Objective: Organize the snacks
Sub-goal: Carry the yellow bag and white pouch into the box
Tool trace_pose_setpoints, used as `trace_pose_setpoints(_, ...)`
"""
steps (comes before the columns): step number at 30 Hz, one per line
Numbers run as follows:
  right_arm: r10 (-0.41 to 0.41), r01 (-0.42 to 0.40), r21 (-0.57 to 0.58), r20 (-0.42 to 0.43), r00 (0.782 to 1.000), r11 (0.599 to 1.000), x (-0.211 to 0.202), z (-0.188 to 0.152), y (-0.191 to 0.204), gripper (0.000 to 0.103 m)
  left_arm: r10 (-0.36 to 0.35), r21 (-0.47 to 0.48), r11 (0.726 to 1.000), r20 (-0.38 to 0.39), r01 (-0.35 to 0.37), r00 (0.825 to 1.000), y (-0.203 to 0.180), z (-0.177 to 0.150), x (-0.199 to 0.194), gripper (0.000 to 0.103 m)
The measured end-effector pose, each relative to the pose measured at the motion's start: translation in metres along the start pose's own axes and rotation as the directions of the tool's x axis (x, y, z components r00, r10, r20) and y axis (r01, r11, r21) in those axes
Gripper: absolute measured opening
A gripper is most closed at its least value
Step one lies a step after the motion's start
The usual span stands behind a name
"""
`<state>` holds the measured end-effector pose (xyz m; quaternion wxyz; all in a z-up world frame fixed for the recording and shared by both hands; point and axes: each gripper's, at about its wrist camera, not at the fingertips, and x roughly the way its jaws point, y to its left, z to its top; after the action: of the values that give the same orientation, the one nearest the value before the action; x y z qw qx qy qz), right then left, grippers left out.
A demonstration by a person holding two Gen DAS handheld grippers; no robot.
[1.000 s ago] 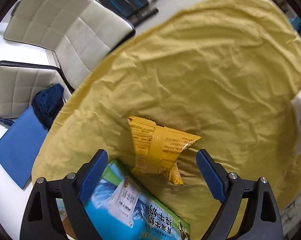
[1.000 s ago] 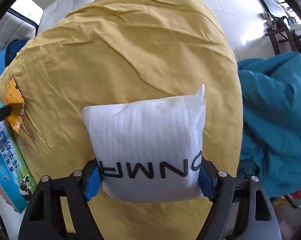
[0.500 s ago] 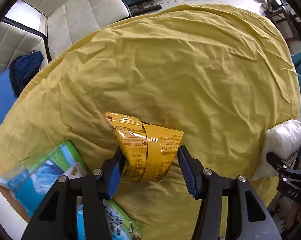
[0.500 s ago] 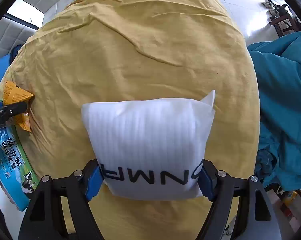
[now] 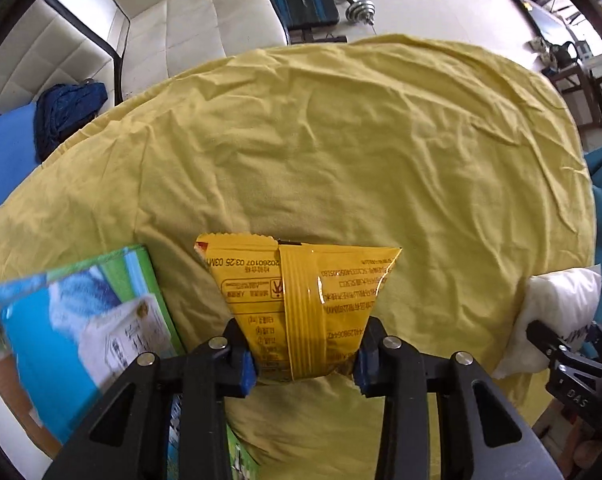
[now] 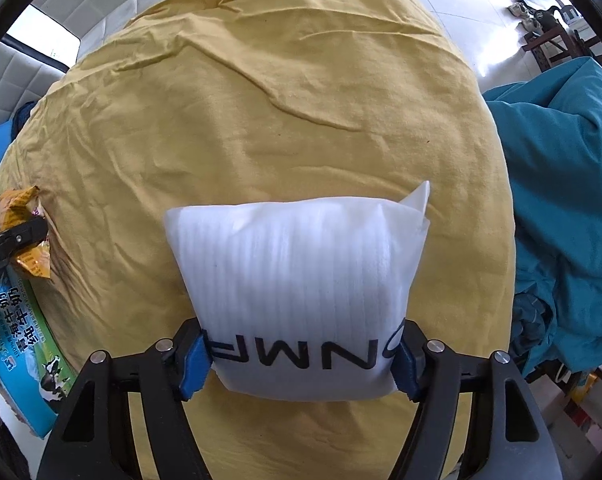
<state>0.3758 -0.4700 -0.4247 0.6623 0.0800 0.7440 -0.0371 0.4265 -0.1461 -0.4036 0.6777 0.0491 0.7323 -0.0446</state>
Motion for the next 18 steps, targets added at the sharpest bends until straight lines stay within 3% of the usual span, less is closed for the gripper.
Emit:
trace_pose_setpoints(8,0.105,-0.108,0.054,0.044,0.993,0.993,-0.019,-0.027,-0.005,0.069,-0.074,-0.007,0.997,0.056,0.075,0.996,-0.019,-0.036,-0.035,0.033)
trace_pose_setpoints(11,0.151,-0.156,0.055,0.078,0.985,0.986,-0.034,-0.045,-0.004,0.068,-0.088,-0.018,0.996,0.096,0.09,0.991,-0.027,-0.066,-0.054,0.033)
trace_pose_setpoints(18,0.25,-0.247,-0.035,0.155,0.956,0.968,-0.088,-0.078,0.014,0.068,-0.13,-0.084,0.985,0.198,0.149,0.972,-0.02,-0.124,-0.103,0.033)
